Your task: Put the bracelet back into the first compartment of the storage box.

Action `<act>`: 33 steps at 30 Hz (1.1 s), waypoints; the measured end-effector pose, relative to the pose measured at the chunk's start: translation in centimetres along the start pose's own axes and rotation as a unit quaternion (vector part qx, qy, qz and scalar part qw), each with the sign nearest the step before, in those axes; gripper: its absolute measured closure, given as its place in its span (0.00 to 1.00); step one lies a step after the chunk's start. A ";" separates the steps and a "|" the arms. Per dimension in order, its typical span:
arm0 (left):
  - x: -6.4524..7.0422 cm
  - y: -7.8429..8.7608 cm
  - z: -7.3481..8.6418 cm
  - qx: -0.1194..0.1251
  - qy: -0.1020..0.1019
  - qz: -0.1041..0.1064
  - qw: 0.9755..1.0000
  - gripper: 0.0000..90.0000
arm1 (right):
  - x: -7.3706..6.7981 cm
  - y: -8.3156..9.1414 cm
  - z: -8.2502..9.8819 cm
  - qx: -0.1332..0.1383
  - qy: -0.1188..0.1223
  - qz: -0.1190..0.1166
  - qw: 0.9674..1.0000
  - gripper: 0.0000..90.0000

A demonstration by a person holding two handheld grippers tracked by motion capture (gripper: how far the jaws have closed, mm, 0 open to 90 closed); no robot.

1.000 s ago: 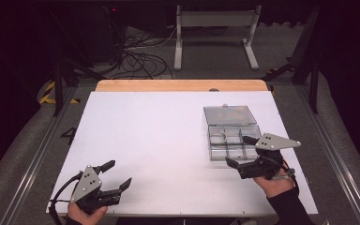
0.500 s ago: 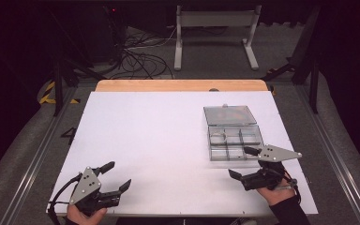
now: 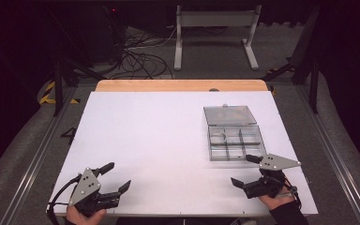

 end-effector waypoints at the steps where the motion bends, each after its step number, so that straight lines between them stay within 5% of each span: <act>1: 0.0 0.0 0.0 0.000 0.000 0.000 1.000 0.25 | 0.0 0.0 0.2 -0.002 -0.003 0.000 1.000 0.00; 12: -0.1 -0.1 0.1 -0.004 -0.001 0.002 1.000 0.26 | 0.0 -0.2 1.9 -0.051 -0.003 0.002 0.999 0.00; 20: -0.1 -0.3 0.1 -0.007 -0.003 0.002 1.000 0.25 | 0.1 0.2 1.3 -0.021 0.004 0.014 1.000 0.00; 33: -0.1 -0.3 0.1 -0.006 -0.005 0.001 1.000 0.25 | -0.2 0.3 1.1 -0.016 0.014 0.016 1.000 0.00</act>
Point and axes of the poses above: each handheld gripper's, and its own axes: y roughly backward along the jaws, z roughly out of its underside, x roughly to its right, the point moved 1 cm from there along -y, roughly forward along the jaws, and after that the axes turned 10 degrees about x, right-handed, at the moved point
